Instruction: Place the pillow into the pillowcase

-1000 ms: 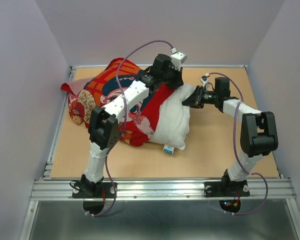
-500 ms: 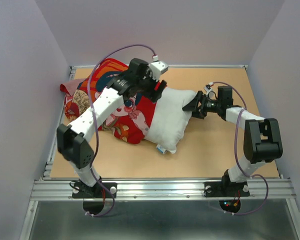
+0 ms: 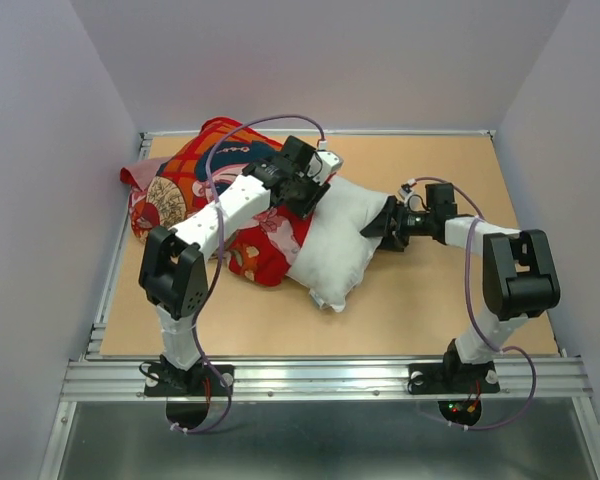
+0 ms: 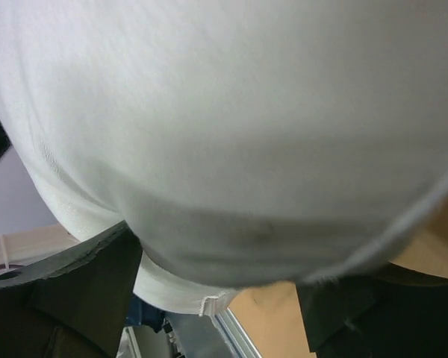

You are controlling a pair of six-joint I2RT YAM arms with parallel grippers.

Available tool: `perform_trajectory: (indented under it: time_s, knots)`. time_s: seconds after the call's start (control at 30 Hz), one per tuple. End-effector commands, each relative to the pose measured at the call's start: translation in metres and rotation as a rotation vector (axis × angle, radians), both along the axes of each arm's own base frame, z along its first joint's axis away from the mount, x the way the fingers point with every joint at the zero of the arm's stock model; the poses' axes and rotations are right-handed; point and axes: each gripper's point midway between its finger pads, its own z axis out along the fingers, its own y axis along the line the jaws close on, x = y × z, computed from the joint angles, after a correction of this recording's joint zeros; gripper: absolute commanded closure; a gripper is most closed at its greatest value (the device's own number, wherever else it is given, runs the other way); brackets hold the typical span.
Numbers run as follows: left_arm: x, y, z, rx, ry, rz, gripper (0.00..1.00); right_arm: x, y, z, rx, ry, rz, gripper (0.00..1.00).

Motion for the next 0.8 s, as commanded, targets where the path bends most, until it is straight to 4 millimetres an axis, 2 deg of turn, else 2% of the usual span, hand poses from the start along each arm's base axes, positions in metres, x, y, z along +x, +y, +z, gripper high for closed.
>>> perform_trajectory:
  time_s: [0.0, 0.03, 0.07, 0.1, 0.13, 0.17, 0.2, 0.3, 0.4, 0.53, 0.63, 0.67, 0.7, 0.73, 0.77]
  knots:
    - [0.017, -0.022, 0.030, -0.068, -0.052, -0.014, 0.54, 0.002, 0.022, 0.016, 0.050, -0.036, 0.085, 0.25]
    - [0.016, -0.032, 0.035, -0.092, -0.041, -0.040, 0.70, 0.005, 0.025, 0.018, 0.056, -0.042, 0.084, 0.37]
    - [0.018, -0.033, 0.039, -0.097, -0.051, -0.043, 0.71, 0.008, 0.026, 0.021, 0.063, -0.061, 0.084, 0.42]
    - [0.012, -0.044, 0.045, -0.129, -0.041, -0.088, 0.83, 0.011, 0.028, 0.023, 0.070, -0.067, 0.086, 0.45]
    - [0.010, -0.053, 0.059, -0.155, -0.055, -0.117, 0.91, 0.013, 0.029, 0.027, 0.087, -0.061, 0.080, 0.54]
    - [0.001, -0.066, 0.064, -0.187, -0.042, -0.170, 1.00, 0.019, 0.030, 0.035, 0.098, -0.094, 0.082, 0.59]
    - [-0.002, -0.076, 0.081, -0.217, -0.061, -0.203, 1.00, 0.021, 0.032, 0.041, 0.113, -0.097, 0.082, 0.66]
    - [-0.019, -0.102, 0.100, -0.304, -0.034, -0.323, 1.00, 0.029, 0.034, 0.060, 0.143, -0.149, 0.077, 0.77]
    - [-0.026, -0.124, 0.128, -0.389, -0.041, -0.379, 1.00, 0.033, 0.035, 0.089, 0.171, -0.215, 0.072, 0.88]
    - [-0.029, -0.131, 0.134, -0.414, -0.046, -0.408, 1.00, 0.030, 0.035, 0.101, 0.182, -0.234, 0.075, 0.99]
    - [-0.037, -0.138, 0.163, -0.495, -0.100, -0.476, 1.00, 0.033, 0.033, 0.122, 0.216, -0.288, 0.054, 0.99]
    - [-0.041, -0.142, 0.171, -0.519, -0.112, -0.496, 1.00, 0.036, 0.032, 0.147, 0.274, -0.333, 0.029, 0.99]
    - [-0.040, -0.146, 0.181, -0.545, -0.133, -0.511, 1.00, 0.042, 0.026, 0.161, 0.301, -0.353, -0.003, 1.00]
    - [-0.040, -0.148, 0.183, -0.550, -0.135, -0.519, 1.00, 0.047, 0.022, 0.174, 0.323, -0.373, -0.024, 0.99]
    - [-0.036, -0.153, 0.174, -0.545, -0.107, -0.507, 1.00, 0.051, 0.018, 0.186, 0.339, -0.382, -0.040, 0.99]
